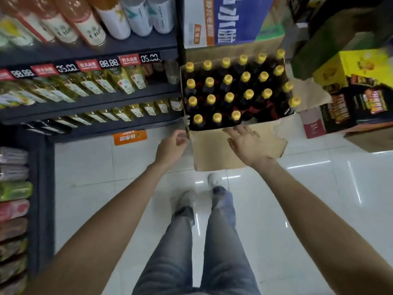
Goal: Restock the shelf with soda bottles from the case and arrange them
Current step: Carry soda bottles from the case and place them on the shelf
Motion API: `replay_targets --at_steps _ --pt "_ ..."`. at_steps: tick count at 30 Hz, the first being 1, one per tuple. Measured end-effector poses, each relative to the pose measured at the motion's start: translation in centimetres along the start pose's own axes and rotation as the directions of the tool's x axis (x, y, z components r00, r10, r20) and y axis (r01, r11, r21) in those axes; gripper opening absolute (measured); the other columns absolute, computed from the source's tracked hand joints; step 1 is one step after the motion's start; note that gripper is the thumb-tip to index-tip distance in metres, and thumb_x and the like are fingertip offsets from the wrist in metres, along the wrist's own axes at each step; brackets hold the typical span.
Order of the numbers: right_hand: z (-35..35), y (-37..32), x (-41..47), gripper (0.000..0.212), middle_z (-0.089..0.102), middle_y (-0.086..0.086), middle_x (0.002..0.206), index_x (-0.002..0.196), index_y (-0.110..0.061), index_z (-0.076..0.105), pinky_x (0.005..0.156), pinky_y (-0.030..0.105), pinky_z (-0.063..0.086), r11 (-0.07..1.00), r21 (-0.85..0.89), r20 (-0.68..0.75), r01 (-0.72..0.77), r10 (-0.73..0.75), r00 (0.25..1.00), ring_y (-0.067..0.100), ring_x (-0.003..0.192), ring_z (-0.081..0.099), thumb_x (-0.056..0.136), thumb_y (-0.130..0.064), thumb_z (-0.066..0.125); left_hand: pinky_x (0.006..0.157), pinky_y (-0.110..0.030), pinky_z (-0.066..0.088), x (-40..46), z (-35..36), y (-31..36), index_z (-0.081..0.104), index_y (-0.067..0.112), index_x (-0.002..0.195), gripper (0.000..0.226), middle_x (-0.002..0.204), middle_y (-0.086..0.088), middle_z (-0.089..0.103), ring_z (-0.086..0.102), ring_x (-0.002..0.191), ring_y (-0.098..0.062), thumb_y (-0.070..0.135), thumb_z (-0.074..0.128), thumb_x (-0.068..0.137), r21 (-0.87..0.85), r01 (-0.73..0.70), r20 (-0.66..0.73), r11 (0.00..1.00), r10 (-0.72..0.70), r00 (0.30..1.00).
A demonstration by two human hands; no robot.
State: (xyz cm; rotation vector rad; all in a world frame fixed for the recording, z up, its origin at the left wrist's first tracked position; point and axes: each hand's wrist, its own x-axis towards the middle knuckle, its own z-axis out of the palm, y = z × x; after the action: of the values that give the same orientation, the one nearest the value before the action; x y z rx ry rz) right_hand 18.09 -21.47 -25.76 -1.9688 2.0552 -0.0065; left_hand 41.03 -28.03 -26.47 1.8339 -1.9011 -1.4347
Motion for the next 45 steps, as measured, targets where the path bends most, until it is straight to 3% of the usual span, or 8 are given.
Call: replay_targets --at_steps 5,12,18,23,28,36,41,45 --pt "1.1 3.0 7.3 0.053 0.054 0.016 0.125 0.14 -0.027 0.041 0.079 0.045 0.046 0.915 -0.309 0.064 0.26 -0.253 0.965 0.037 0.105 0.053 0.089 -0.031 0.057 0.085 -0.03 0.047 4.7 2.7 1.9 0.052 0.016 0.128 0.039 0.103 0.005 0.061 0.061 0.096 -0.015 0.022 0.062 0.091 -0.066 0.062 -0.102 0.996 -0.069 0.992" --pt "3.3 5.8 12.1 0.055 0.044 0.015 0.131 0.149 -0.038 0.008 0.087 0.042 0.04 0.772 -0.315 0.277 0.552 -0.482 0.831 0.032 0.114 0.046 0.099 -0.048 0.029 0.082 -0.03 0.044 8.8 5.5 2.9 0.059 0.015 0.119 0.046 0.113 -0.01 0.06 0.062 0.097 -0.024 0.031 0.075 0.079 0.101 0.153 -0.2 0.983 -0.13 0.971" --pt "4.2 7.1 13.6 0.042 0.065 0.002 0.09 0.119 -0.025 0.059 0.039 0.024 0.035 0.681 -0.325 0.071 0.656 -0.674 0.735 0.02 0.071 0.061 0.089 -0.051 0.045 0.074 -0.031 0.04 9.5 6.7 3.8 0.058 0.013 0.103 0.039 0.102 -0.007 0.055 0.058 0.093 -0.025 0.025 0.079 0.072 0.159 0.143 -0.315 0.977 -0.087 0.945" --pt "3.3 8.2 14.0 0.042 0.065 0.0 0.079 0.112 -0.014 0.064 0.042 0.025 0.044 0.62 -0.307 -0.009 0.722 -0.76 0.649 0.017 0.069 0.062 0.083 -0.044 0.065 0.07 -0.029 0.042 9.8 6.5 5.0 0.06 0.015 0.092 0.033 0.093 -0.001 0.055 0.058 0.085 -0.021 0.019 0.081 0.067 0.129 0.116 -0.305 0.985 -0.072 0.95" --pt "-1.0 8.9 13.0 0.037 0.063 0.004 0.077 0.107 -0.007 0.059 0.043 0.027 0.042 0.646 -0.297 -0.136 0.703 -0.757 0.639 0.017 0.067 0.061 0.096 -0.037 0.04 0.067 -0.029 0.042 8.9 6.4 7.6 0.059 0.016 0.088 0.033 0.089 0.005 0.053 0.053 0.078 -0.015 0.015 0.08 0.063 0.087 0.052 -0.334 0.995 -0.02 0.942" --pt "-12.7 4.8 10.5 0.041 0.064 0.007 0.073 0.102 -0.005 0.06 0.04 0.027 0.039 0.702 -0.229 -0.146 0.674 -0.709 0.69 0.022 0.067 0.062 0.093 -0.04 0.041 0.063 -0.02 0.037 1.9 1.4 11.4 0.057 0.016 0.085 0.033 0.09 -0.005 0.059 0.054 0.081 -0.015 0.015 0.082 0.063 -0.058 0.022 -0.433 0.998 -0.045 0.901" --pt "-18.2 0.2 8.7 0.035 0.061 0.001 0.064 0.088 -0.009 0.061 0.042 0.022 0.022 0.642 -0.332 -0.165 0.692 -0.761 0.627 0.018 0.06 0.06 0.089 -0.04 0.044 0.07 -0.024 0.045 -5.5 -0.9 11.6 0.056 0.02 0.083 0.034 0.087 0.0 0.059 0.053 0.08 -0.008 0.005 0.08 0.064 -0.2 -0.025 -0.572 0.979 -0.096 0.814" --pt "-17.4 -4.5 6.9 0.031 0.061 0.006 0.066 0.085 -0.006 0.058 0.039 0.023 0.033 0.537 -0.259 -0.063 0.803 -0.839 0.541 0.022 0.059 0.06 0.082 -0.036 0.065 0.071 -0.004 0.038 -12.1 -2.1 9.8 0.059 0.019 0.089 0.035 0.091 0.003 0.059 0.052 0.083 0.008 0.0 0.077 0.067 -0.291 -0.01 -0.666 0.957 -0.195 0.72"
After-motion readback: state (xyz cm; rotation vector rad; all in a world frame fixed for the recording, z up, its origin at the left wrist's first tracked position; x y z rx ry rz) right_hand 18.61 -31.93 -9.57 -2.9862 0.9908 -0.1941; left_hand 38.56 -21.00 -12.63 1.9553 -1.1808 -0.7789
